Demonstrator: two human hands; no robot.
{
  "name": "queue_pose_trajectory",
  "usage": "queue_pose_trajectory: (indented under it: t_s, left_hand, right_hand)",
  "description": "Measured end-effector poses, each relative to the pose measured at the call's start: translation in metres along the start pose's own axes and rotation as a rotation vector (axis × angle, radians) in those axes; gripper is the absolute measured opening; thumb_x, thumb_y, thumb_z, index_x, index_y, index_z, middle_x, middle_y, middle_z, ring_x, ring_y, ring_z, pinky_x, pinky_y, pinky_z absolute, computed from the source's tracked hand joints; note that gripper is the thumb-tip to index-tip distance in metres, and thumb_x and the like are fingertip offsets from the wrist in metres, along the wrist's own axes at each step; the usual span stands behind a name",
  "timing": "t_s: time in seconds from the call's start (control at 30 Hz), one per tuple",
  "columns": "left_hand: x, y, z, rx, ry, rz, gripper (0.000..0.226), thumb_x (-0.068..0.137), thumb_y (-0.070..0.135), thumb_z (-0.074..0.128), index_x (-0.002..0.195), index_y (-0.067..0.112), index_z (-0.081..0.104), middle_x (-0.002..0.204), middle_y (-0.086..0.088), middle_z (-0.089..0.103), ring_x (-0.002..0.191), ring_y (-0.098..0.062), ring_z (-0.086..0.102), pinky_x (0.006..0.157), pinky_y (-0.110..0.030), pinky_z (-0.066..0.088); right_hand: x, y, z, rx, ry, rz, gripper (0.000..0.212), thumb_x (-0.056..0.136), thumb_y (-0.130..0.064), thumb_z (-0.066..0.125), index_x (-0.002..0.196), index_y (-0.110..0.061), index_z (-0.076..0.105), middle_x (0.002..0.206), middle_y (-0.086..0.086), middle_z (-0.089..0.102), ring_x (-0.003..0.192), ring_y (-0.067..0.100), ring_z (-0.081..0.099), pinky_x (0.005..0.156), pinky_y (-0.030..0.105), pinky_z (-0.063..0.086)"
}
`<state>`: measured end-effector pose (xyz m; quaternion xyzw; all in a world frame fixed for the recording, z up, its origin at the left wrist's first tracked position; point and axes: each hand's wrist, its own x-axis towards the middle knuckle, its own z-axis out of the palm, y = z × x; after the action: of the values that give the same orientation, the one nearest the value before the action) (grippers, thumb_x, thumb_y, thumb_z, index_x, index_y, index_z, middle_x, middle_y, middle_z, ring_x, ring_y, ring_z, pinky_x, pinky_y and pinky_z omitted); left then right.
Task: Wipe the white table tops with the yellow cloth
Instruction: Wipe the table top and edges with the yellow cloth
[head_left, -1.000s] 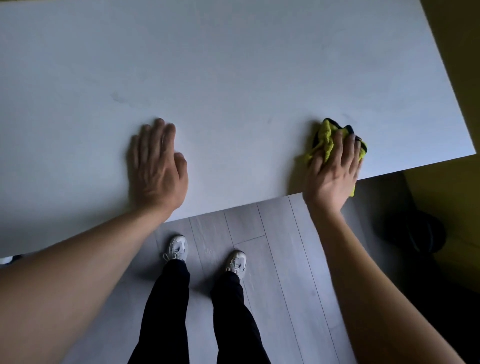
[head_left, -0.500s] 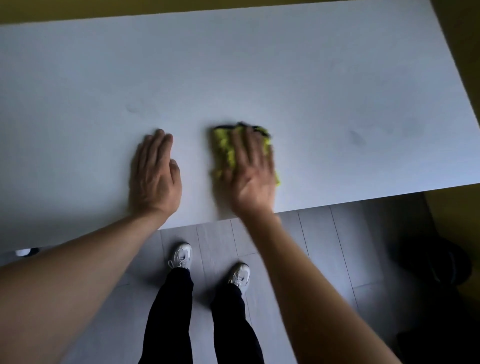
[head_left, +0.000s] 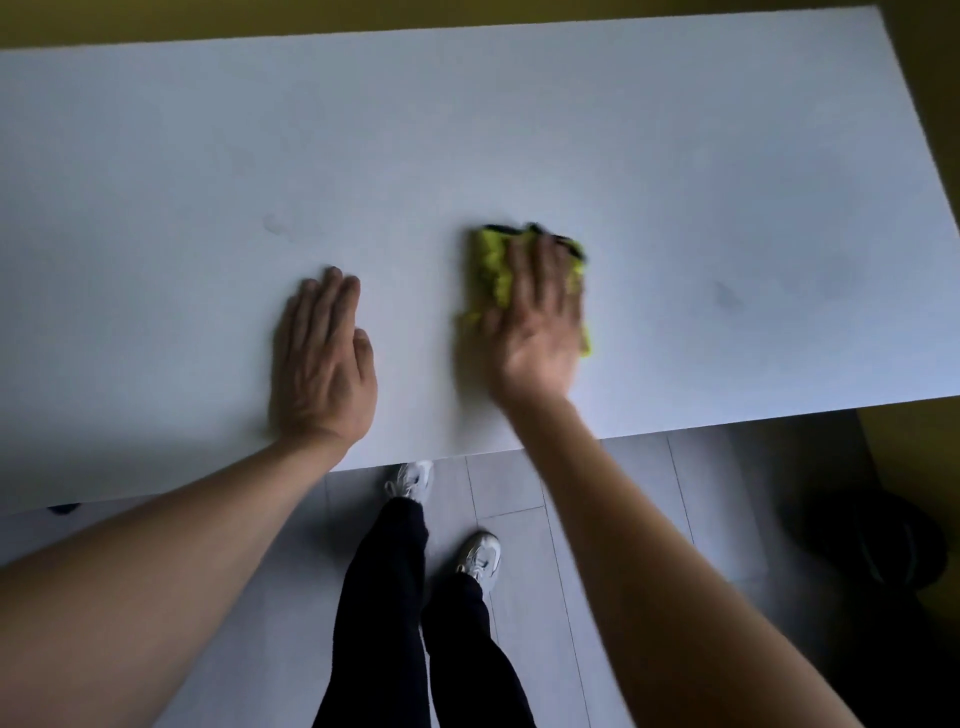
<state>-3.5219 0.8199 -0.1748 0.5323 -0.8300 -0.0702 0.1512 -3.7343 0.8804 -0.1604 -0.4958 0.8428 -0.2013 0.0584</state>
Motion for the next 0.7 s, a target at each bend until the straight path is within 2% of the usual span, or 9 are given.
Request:
queue_pose_trajectory:
  t_s: [0.1,0.23,0.27,0.4,0.5,0.63,0.7]
  left_hand:
    - [0.0,-0.003,0.0,-0.01,0.011,0.011,0.057,0.104,0.019,0.033,0.158,0.004,0.04,0.166,-0.015,0.037,0.156,-0.034,0.032,0.129,-0.048,0.021]
    - [0.0,-0.004,-0.001,0.02,-0.007,0.017,0.057,0.104,0.02,0.033,0.158,0.005,0.04,0.167,-0.013,0.037,0.156,-0.033,0.032,0.129,-0.047,0.021]
    - [0.001,-0.003,-0.001,0.024,-0.021,0.006,0.057,0.104,0.021,0.032,0.159,0.007,0.038,0.168,-0.011,0.035,0.156,-0.032,0.03,0.129,-0.047,0.021]
    - [0.0,0.001,-0.004,0.024,-0.048,-0.021,0.058,0.105,0.023,0.028,0.161,0.008,0.036,0.17,-0.009,0.032,0.158,-0.031,0.027,0.13,-0.044,0.017]
    - [0.001,0.004,-0.005,0.019,-0.055,-0.036,0.058,0.105,0.023,0.028,0.16,0.008,0.036,0.169,-0.01,0.032,0.158,-0.031,0.028,0.131,-0.044,0.017]
    - [0.001,0.004,-0.005,0.024,-0.062,-0.042,0.058,0.105,0.023,0.028,0.161,0.007,0.036,0.17,-0.01,0.032,0.158,-0.031,0.027,0.131,-0.044,0.016]
    - [0.001,0.005,-0.006,0.026,-0.06,-0.047,0.058,0.105,0.023,0.028,0.161,0.007,0.036,0.17,-0.01,0.032,0.158,-0.031,0.027,0.131,-0.044,0.016]
  right_hand:
    - [-0.006,-0.071,0.024,0.025,-0.087,-0.225,0.067,0.094,-0.046,0.04,0.155,-0.017,0.036,0.163,0.01,0.027,0.153,0.026,0.019,0.124,0.047,0.013]
    - [-0.002,-0.053,0.022,0.047,-0.088,-0.313,0.064,0.097,-0.047,0.04,0.154,-0.018,0.038,0.162,0.009,0.03,0.152,0.025,0.023,0.124,0.045,0.016]
    - [-0.001,-0.036,0.016,0.046,-0.078,-0.274,0.065,0.096,-0.046,0.04,0.154,-0.018,0.037,0.162,0.009,0.03,0.152,0.026,0.023,0.124,0.045,0.017]
    - [0.018,0.058,-0.017,-0.023,0.013,0.077,0.067,0.093,-0.045,0.035,0.155,-0.019,0.035,0.164,0.008,0.027,0.152,0.03,0.021,0.123,0.047,0.018]
    - [0.031,0.109,-0.043,-0.054,0.058,0.283,0.067,0.095,-0.044,0.034,0.157,-0.021,0.029,0.166,0.005,0.022,0.153,0.026,0.016,0.124,0.047,0.014]
    - [0.037,0.09,-0.037,-0.08,0.122,0.467,0.065,0.1,-0.044,0.03,0.159,-0.019,0.024,0.167,0.006,0.018,0.155,0.024,0.011,0.125,0.047,0.009]
    - [0.036,0.062,-0.025,-0.083,0.114,0.371,0.067,0.096,-0.042,0.033,0.157,-0.015,0.029,0.165,0.01,0.022,0.153,0.029,0.016,0.124,0.049,0.013]
